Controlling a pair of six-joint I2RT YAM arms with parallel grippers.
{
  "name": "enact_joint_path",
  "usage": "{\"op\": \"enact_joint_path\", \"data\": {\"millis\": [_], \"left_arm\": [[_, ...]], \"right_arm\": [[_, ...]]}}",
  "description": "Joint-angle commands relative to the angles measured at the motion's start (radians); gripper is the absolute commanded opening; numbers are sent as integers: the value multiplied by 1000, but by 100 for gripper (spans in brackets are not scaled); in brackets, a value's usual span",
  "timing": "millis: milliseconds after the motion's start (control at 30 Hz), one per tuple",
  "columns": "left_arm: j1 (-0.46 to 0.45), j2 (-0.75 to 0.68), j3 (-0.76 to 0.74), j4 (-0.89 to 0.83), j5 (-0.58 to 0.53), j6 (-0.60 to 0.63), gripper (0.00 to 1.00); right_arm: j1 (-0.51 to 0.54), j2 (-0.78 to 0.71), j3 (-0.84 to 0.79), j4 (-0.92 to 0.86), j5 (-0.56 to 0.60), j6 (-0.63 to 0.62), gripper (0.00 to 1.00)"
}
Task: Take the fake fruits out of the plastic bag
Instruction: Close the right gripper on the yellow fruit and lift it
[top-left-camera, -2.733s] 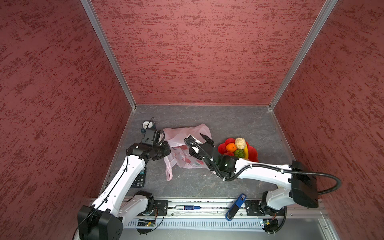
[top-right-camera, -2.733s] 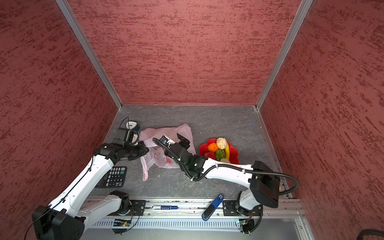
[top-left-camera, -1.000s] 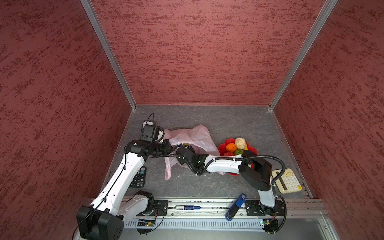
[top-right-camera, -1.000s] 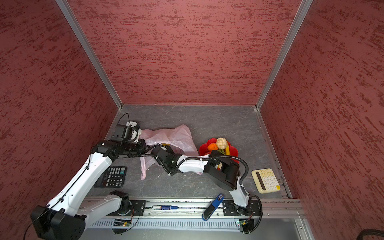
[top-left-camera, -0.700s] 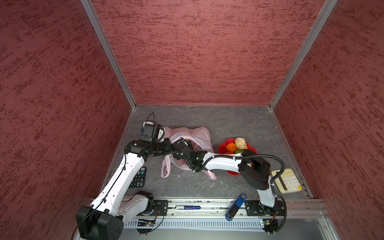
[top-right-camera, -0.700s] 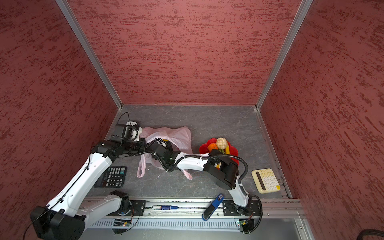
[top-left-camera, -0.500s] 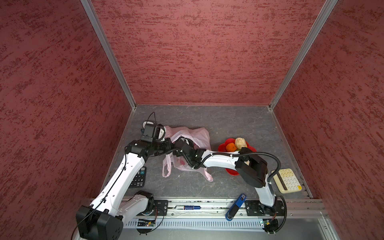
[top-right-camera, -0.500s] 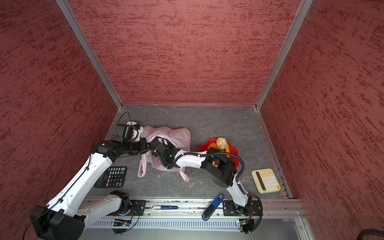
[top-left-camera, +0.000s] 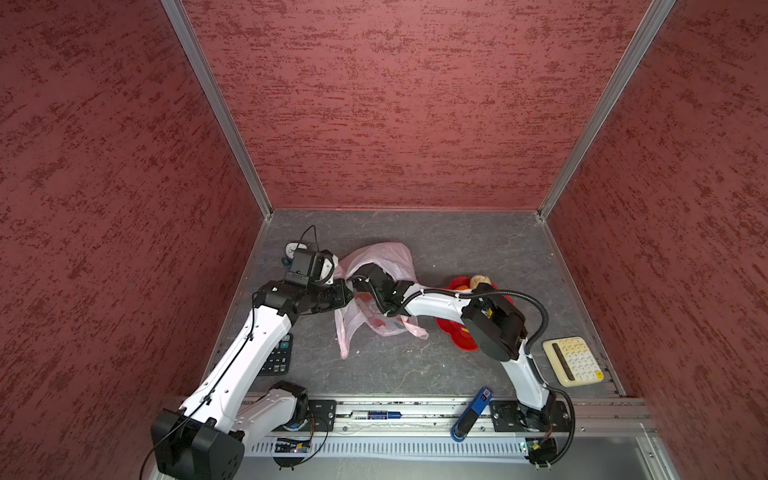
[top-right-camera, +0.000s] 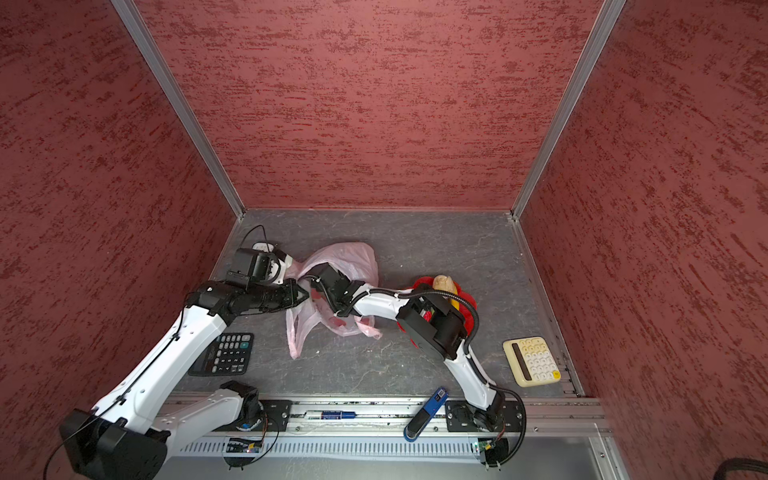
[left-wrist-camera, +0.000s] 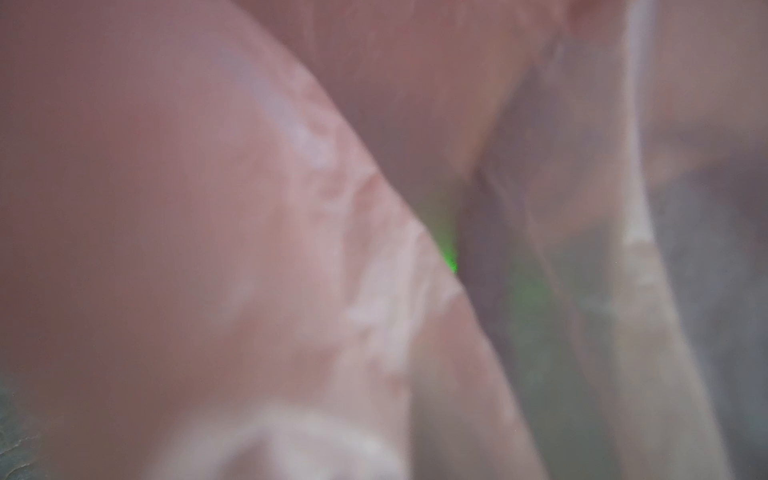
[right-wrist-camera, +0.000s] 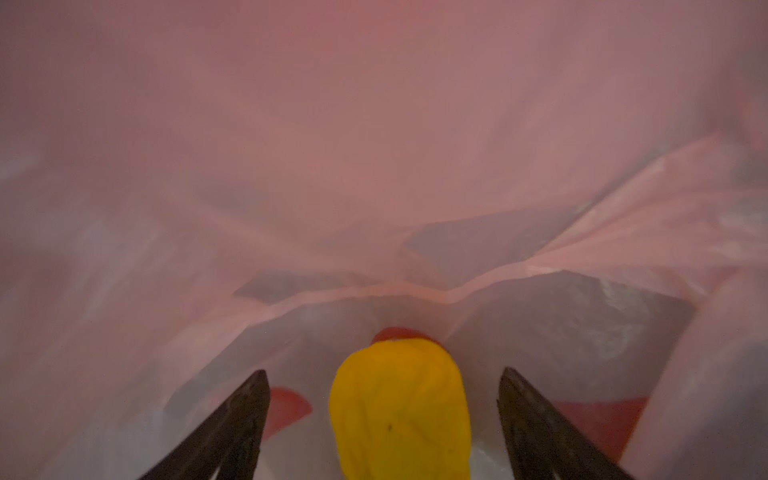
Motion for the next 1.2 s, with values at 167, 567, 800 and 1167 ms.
{"op": "enact_joint_path", "data": {"millis": [167, 567, 800, 1167], "left_arm": [[-17, 10, -13, 4, 64, 33, 18], [-14, 5, -25, -17, 17, 31, 18], [0, 2, -35, -61, -48, 16, 18], [3, 16, -51, -135, -198, -11, 17]], "right_arm": [[-11, 59, 78, -27, -77, 36, 87], [-18, 149, 177, -73, -150, 35, 77], [-23, 143, 171, -80, -123, 39, 58], [-23, 72, 67, -11, -68, 26, 27]]}}
